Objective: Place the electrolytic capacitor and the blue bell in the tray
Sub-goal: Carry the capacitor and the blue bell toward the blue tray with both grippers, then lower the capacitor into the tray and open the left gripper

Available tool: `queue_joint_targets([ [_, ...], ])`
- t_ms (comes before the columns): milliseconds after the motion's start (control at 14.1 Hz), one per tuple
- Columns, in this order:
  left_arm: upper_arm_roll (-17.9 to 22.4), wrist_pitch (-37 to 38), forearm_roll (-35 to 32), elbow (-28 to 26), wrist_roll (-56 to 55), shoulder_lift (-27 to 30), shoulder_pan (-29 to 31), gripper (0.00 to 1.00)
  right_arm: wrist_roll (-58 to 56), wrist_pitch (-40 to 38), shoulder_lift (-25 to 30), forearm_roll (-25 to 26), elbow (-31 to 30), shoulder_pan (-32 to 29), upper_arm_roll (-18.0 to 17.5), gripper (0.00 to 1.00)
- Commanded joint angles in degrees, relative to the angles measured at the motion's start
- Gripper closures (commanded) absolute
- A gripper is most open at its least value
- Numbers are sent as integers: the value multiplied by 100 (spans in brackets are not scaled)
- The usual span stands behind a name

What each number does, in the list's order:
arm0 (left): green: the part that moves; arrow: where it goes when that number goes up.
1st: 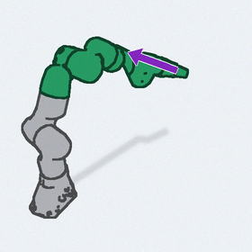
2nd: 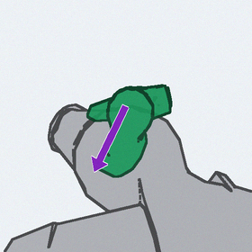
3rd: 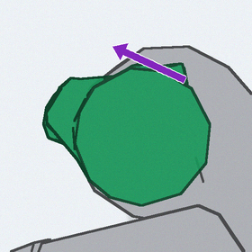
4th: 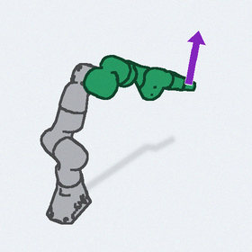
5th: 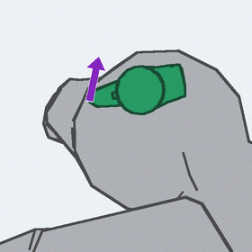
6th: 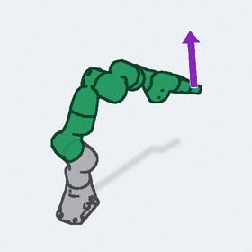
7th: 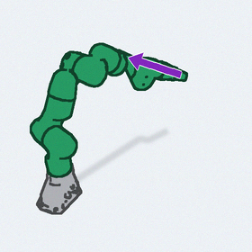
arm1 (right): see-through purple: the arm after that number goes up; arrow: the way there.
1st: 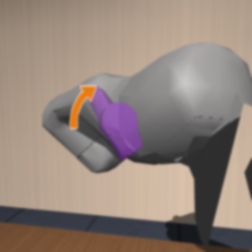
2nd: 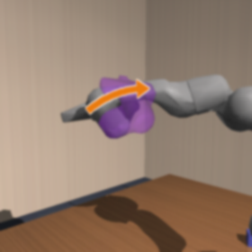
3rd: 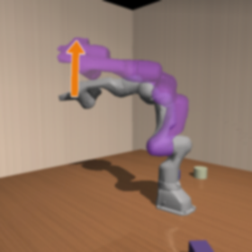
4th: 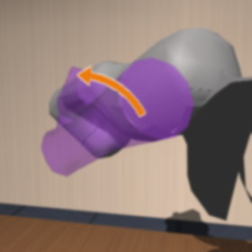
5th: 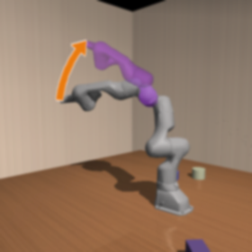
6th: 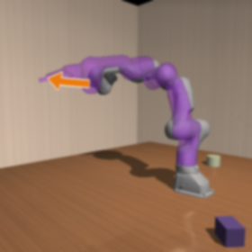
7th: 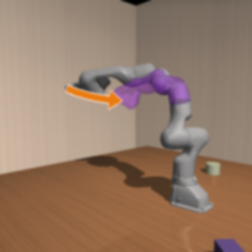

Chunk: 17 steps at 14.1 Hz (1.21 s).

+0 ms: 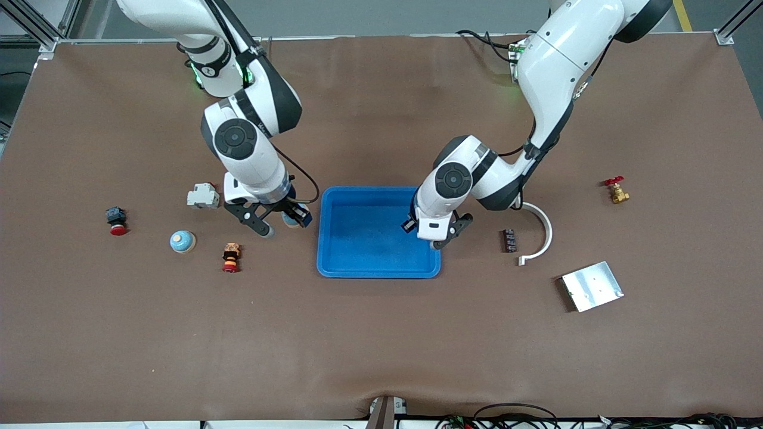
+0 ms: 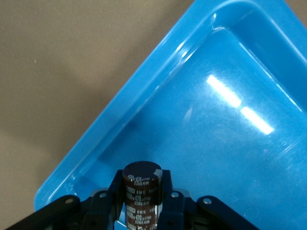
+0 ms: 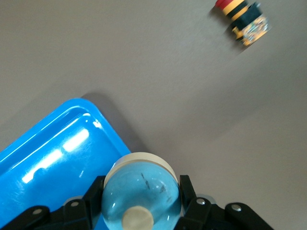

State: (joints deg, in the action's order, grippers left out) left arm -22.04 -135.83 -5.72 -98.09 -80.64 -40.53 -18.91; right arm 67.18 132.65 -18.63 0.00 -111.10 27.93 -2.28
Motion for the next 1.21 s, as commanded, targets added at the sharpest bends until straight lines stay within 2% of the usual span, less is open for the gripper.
queue_joint_targets([
  [0,16,-58,-175,-43,-215,9,-52,100,566,330,-473,166,281,334,96,100],
  [142,16,-58,-175,-52,-215,10,-52,95,1136,341,-842,499,606,537,96,100],
  [284,16,-58,-175,-52,-215,10,-52,73,1629,332,-1211,825,948,678,88,100],
  [356,16,-58,-175,-52,-224,10,-52,67,1727,306,-1369,844,1098,730,88,100],
  [427,16,-40,-175,-52,-224,18,-52,52,1737,288,-1458,826,1178,740,79,100],
  [640,-28,82,-166,-61,-259,88,-43,0,1781,340,-1573,774,1196,749,79,100],
  [1138,-55,1319,-123,35,-41,852,167,0,1869,525,-1881,660,1302,775,70,100],
])
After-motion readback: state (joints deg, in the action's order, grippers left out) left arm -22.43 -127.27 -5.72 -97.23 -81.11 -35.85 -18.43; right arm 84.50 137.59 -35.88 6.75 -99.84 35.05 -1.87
